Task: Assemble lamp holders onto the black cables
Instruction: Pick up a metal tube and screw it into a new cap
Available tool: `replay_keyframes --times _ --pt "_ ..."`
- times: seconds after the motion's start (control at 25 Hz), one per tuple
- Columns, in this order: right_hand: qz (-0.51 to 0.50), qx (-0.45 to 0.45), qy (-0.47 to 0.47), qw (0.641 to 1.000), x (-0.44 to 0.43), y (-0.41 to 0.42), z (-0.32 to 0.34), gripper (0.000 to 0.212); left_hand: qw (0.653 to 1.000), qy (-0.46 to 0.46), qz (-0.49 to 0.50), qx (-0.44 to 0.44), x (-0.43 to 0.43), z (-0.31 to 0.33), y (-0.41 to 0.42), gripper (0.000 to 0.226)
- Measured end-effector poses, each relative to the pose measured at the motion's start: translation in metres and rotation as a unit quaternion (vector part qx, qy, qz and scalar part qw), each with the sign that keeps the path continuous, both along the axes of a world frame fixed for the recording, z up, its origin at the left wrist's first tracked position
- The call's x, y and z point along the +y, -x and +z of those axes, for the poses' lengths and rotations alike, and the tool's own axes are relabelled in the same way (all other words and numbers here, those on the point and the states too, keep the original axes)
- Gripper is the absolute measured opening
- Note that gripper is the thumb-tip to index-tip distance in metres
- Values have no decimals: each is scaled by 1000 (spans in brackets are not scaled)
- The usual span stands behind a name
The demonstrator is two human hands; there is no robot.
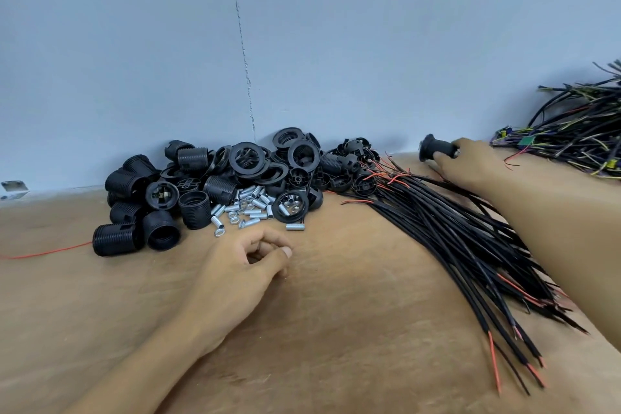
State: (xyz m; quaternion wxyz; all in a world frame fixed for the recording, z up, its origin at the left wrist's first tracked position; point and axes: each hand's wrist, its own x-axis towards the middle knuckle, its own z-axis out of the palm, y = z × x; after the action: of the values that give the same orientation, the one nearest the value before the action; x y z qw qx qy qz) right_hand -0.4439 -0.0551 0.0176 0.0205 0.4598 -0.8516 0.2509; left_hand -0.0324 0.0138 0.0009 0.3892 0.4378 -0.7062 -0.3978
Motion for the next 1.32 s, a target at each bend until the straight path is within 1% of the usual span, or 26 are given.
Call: replay_keyframes --times 0.04,0.12,0.2,0.28,0.44,0.64,0.76,0.84,0.96,1.0,1.08,1.16,1.24,1.32 --pt "-30 -1 -10 1000 1 2 -4 51 1000 1 -1 0 0 0 0 25" --pt "-75 -1 0 997 1 -3 -5 54 1000 2 -2 -1 0 -1 0 25" --pt "-78 21 30 996 2 -16 1 48 1000 2 0 -2 -1 -1 0 26" --pt "-34 38 57 997 0 -34 12 41 1000 1 0 -2 -1 -1 0 27" --pt "93 27 88 991 -7 -92 32 29 1000 0 3 -7 -1 -2 0 26" --pt "233 65 113 964 -5 -180 26 23 1000 -6 6 -2 -2 -1 -1 26" --pt "291 56 145 944 1 -218 18 19 1000 -12 19 7 -4 -2 -1 27" --pt "313 50 141 938 6 -231 9 17 999 -16 39 18 -8 -3 -2 24" --pt "325 67 85 939 14 -236 -9 24 997 -21 66 47 -15 -4 -3 20" --pt "335 61 89 936 17 -236 -14 27 996 -24 70 57 -16 -4 -3 20" --pt "349 22 138 927 19 -233 -16 28 994 -30 76 65 -18 -3 -4 20" --pt "330 -10 169 929 19 -228 -14 29 994 -28 93 59 -22 -4 -4 20" --pt "309 -22 152 938 21 -222 -14 34 988 -6 146 43 -27 -4 -6 20" --pt "302 -15 123 945 24 -220 -15 39 977 13 210 39 -32 -2 -9 19"
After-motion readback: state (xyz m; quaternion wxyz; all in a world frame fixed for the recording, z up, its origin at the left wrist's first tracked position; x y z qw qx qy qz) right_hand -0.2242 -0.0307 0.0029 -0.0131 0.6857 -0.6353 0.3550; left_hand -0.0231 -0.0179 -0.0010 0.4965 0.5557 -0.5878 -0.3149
